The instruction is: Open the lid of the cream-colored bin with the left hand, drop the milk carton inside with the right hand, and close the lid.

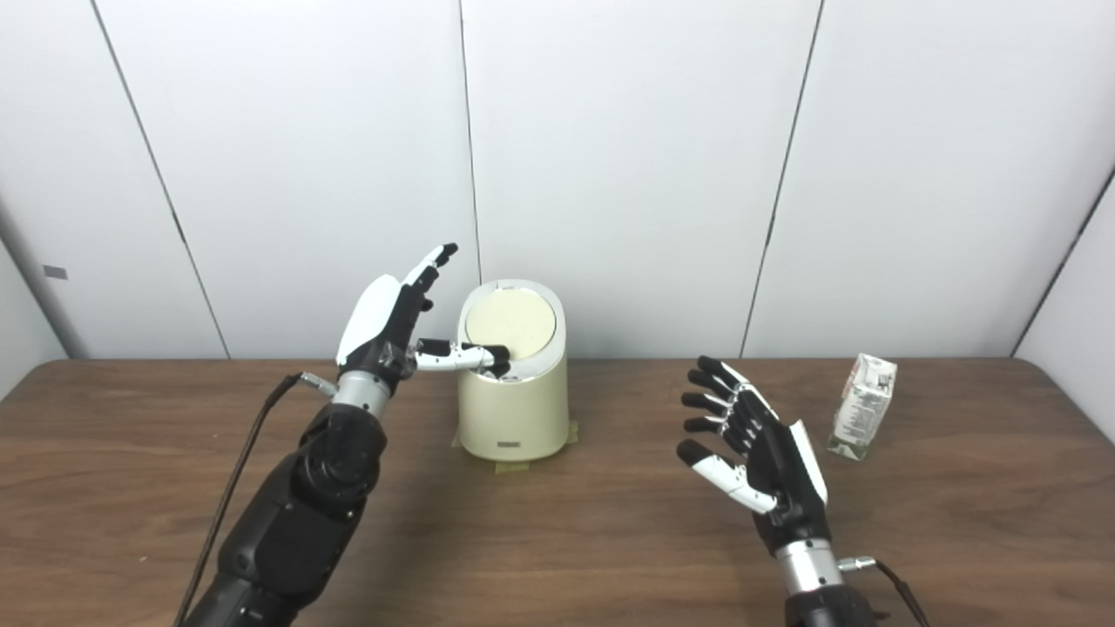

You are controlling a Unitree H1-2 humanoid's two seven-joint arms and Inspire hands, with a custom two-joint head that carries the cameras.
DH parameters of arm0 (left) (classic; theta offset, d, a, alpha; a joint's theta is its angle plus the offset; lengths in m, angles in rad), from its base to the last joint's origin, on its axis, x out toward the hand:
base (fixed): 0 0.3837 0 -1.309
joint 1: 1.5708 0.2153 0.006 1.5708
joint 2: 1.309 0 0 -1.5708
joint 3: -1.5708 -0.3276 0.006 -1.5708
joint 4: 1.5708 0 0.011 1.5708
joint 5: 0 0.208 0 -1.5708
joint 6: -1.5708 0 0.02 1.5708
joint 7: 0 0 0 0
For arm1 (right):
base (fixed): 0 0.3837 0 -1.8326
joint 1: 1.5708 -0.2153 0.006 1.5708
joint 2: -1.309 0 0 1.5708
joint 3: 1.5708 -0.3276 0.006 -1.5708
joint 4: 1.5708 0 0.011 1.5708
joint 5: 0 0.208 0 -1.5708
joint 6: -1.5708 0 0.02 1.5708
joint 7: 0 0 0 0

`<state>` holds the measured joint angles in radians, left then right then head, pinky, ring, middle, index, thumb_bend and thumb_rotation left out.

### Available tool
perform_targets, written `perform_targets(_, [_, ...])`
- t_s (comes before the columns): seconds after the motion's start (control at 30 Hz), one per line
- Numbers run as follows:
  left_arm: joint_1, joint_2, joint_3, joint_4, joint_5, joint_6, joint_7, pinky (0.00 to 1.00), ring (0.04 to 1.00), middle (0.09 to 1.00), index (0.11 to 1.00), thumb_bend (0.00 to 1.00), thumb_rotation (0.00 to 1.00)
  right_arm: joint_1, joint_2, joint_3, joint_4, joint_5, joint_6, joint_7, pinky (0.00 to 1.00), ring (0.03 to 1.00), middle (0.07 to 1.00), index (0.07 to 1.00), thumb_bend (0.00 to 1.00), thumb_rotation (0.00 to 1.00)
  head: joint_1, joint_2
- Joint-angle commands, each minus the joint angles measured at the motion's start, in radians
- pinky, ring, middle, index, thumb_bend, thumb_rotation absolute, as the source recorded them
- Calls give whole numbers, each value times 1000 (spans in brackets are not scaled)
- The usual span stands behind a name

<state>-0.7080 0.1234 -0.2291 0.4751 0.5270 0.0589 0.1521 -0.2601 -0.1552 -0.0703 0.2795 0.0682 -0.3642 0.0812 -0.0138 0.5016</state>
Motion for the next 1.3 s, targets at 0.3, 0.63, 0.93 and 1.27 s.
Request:
perform_targets(0.3, [-107,-11,-2,33,9,-16,31,789,923,945,957,961,301,4,24,8,-61,-13,9,-16,606,746,818,836,721,517,-3,4])
perform_targets(0.63, [-121,-7,7,54,14,-4,52,769,917,938,951,859,310,7,24,7,-63,-19,15,-16,611,746,817,834,747,529,-7,11])
perform_targets(0.93, [-113,8,5,52,16,0,52,776,915,933,936,847,292,8,25,7,-73,-22,21,-16,609,743,815,834,740,530,-8,20])
perform_targets(1.27, [-125,93,-167,32,258,59,31,679,845,908,961,992,168,8,22,7,-72,-20,12,-12,620,751,817,832,725,524,-10,26])
